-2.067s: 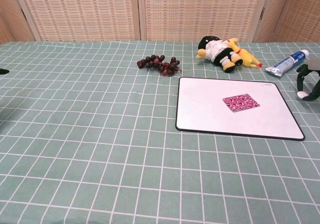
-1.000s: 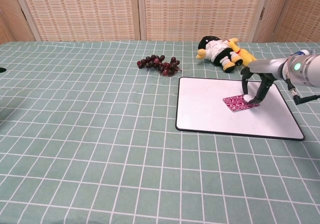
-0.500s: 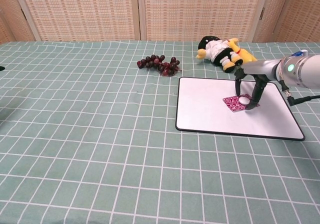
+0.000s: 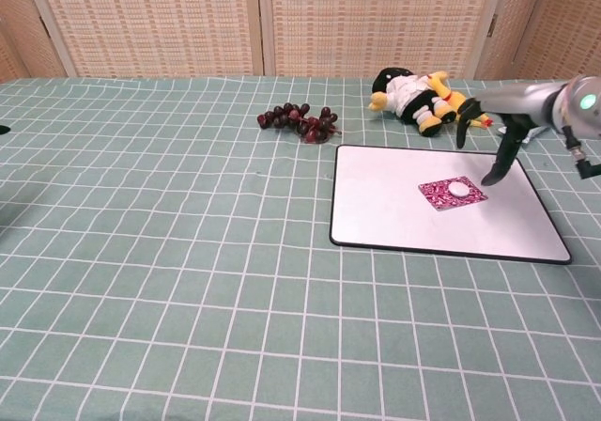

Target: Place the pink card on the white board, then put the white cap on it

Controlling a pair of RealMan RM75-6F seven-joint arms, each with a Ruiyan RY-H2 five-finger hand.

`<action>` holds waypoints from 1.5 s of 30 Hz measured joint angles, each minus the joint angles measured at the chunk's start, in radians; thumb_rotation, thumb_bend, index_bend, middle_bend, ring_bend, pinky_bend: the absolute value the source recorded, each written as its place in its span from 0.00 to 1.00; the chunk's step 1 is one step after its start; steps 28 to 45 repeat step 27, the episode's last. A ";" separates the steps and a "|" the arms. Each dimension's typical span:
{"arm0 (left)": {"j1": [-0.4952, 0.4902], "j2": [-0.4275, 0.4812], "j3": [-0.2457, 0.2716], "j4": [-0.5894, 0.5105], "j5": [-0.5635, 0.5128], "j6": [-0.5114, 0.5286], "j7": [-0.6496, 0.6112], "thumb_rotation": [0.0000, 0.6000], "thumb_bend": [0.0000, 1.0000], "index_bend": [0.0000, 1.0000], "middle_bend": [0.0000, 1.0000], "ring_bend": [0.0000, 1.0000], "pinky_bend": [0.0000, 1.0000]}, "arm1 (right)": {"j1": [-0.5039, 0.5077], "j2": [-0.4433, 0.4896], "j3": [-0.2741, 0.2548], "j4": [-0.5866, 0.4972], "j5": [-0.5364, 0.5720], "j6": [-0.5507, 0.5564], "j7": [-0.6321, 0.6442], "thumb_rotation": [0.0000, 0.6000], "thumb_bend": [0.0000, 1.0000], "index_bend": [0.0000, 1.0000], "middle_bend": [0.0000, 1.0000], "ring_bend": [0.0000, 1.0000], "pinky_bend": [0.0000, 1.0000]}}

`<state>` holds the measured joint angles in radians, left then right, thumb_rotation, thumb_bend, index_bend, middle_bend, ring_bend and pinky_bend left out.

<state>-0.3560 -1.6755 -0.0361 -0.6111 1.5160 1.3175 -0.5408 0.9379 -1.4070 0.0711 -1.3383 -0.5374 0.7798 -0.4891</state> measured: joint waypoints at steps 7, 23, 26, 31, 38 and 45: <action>-0.001 -0.008 -0.001 0.008 -0.001 0.000 0.017 1.00 0.19 0.00 0.00 0.00 0.00 | -0.154 0.118 -0.029 -0.099 -0.221 0.130 0.170 1.00 0.05 0.34 0.00 0.00 0.00; -0.010 -0.016 -0.006 0.012 -0.004 -0.007 0.031 1.00 0.19 0.00 0.00 0.00 0.00 | -0.524 -0.020 -0.092 0.435 -0.704 0.433 0.773 1.00 0.05 0.33 0.00 0.00 0.00; -0.013 -0.018 -0.002 0.011 0.000 -0.011 0.039 1.00 0.19 0.00 0.00 0.00 0.00 | -0.558 -0.057 -0.081 0.506 -0.731 0.464 0.827 1.00 0.05 0.33 0.00 0.00 0.00; -0.014 -0.019 -0.001 0.010 0.001 -0.011 0.041 1.00 0.19 0.00 0.00 0.00 0.00 | -0.564 -0.064 -0.076 0.523 -0.736 0.464 0.840 1.00 0.05 0.33 0.00 0.00 0.00; -0.014 -0.019 -0.001 0.010 0.001 -0.011 0.041 1.00 0.19 0.00 0.00 0.00 0.00 | -0.564 -0.064 -0.076 0.523 -0.736 0.464 0.840 1.00 0.05 0.33 0.00 0.00 0.00; -0.014 -0.019 -0.001 0.010 0.001 -0.011 0.041 1.00 0.19 0.00 0.00 0.00 0.00 | -0.564 -0.064 -0.076 0.523 -0.736 0.464 0.840 1.00 0.05 0.33 0.00 0.00 0.00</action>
